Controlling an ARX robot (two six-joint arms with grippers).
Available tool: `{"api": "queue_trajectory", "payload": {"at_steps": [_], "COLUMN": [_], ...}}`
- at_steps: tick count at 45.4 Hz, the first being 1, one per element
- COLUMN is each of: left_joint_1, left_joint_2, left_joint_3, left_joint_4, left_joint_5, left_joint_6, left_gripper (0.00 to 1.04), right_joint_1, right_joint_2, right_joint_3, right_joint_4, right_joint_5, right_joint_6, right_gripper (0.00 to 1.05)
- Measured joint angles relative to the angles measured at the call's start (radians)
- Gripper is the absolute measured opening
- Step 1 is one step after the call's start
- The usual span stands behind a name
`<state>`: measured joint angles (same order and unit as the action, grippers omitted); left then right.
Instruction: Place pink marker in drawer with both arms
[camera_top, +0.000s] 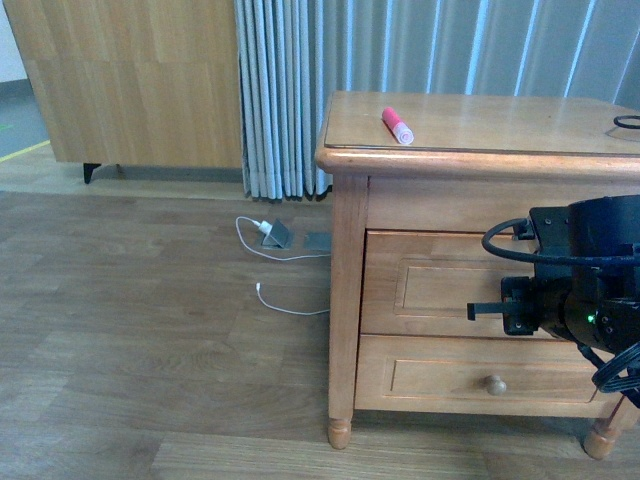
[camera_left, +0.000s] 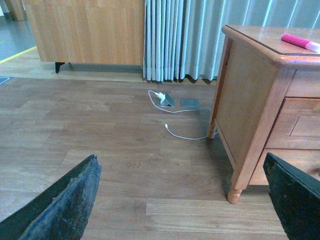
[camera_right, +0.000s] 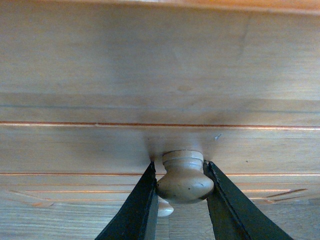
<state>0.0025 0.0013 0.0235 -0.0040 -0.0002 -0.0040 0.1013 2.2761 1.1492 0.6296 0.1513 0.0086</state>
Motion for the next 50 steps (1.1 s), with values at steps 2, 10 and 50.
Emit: {"api": "queue_trajectory", "payload": {"at_steps": [2, 10, 50], "left_joint_1": [0.0, 0.0, 0.0], "left_joint_2": [0.0, 0.0, 0.0], "left_joint_3": [0.0, 0.0, 0.0], "left_joint_4": [0.0, 0.0, 0.0], "left_joint_5": [0.0, 0.0, 0.0], "left_joint_6": [0.0, 0.0, 0.0], "left_gripper": [0.99, 0.99, 0.99], "right_joint_1": [0.0, -0.003, -0.002], "right_joint_2": [0.0, -0.011, -0.321], "right_joint_3": [-0.001, -0.023, -0.554], "right_joint_4": [0.0, 0.011, 0.166], "right_joint_5": [-0.002, -0.023, -0.134], "right_joint_6": [0.0, 0.0, 0.06], "right_gripper": [0.23, 0.23, 0.23]}}
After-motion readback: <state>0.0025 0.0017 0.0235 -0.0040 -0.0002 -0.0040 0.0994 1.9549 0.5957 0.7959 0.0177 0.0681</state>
